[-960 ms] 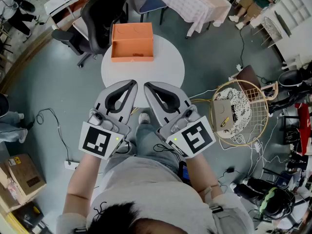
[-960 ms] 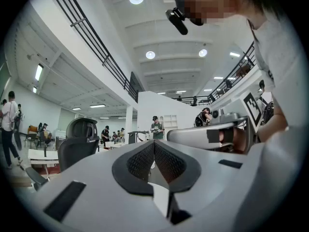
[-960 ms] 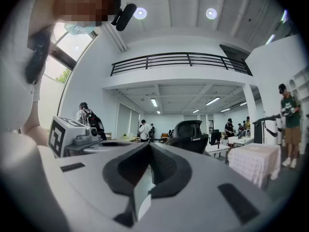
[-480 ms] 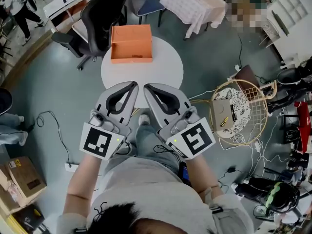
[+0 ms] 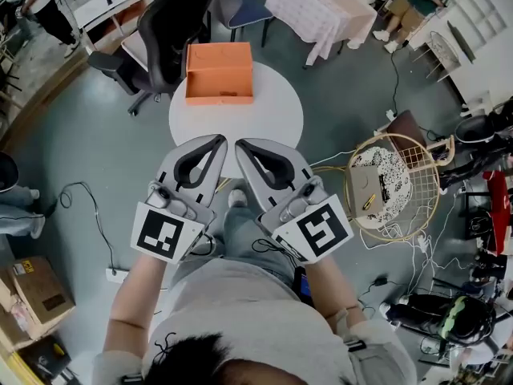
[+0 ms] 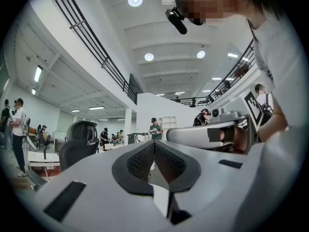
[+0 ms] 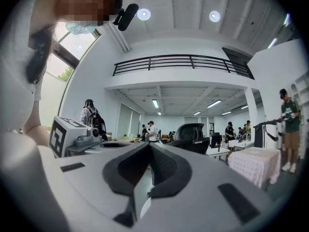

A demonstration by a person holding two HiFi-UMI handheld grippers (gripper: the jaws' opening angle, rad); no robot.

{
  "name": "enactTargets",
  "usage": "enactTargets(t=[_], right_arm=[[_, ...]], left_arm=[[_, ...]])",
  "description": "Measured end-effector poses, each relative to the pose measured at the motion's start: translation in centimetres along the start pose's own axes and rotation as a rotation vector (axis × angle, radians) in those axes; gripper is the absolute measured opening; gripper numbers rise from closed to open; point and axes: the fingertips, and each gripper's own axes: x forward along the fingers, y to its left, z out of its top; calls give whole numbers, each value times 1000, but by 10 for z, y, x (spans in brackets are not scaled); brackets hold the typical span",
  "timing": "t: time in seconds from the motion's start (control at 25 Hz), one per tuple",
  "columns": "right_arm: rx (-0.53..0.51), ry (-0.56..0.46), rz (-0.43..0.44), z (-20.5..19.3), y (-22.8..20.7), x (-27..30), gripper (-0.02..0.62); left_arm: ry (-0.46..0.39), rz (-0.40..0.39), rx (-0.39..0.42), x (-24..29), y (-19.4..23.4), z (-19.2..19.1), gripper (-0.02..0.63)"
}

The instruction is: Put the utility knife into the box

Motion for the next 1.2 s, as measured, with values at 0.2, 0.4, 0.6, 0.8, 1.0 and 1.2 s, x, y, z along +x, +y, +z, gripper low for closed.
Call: enactTargets(t=[0.2,0.4,0.6,0.8,1.0,1.2], right_arm=[[-6,-2,-2,1,2,-2,6],[-2,0,-1,1,3,3,6],[23,11,5,-2,1,6,6],[30,24,13,-7,-3,18,6],[43,38,20,-12,-19,34,8],[76,55,24,-24,-45,47,6]], left_arm=[[-1,-4,0,-2,-2,0,11],[-3,-5,-3,-2,1,0,11],[-3,3,-10,-2,5,-2,11],[9,17,-17,-2,17,-10,11],[10,29,-30,12,32,-11,11],[26,37,-37,33,45,-21,11]])
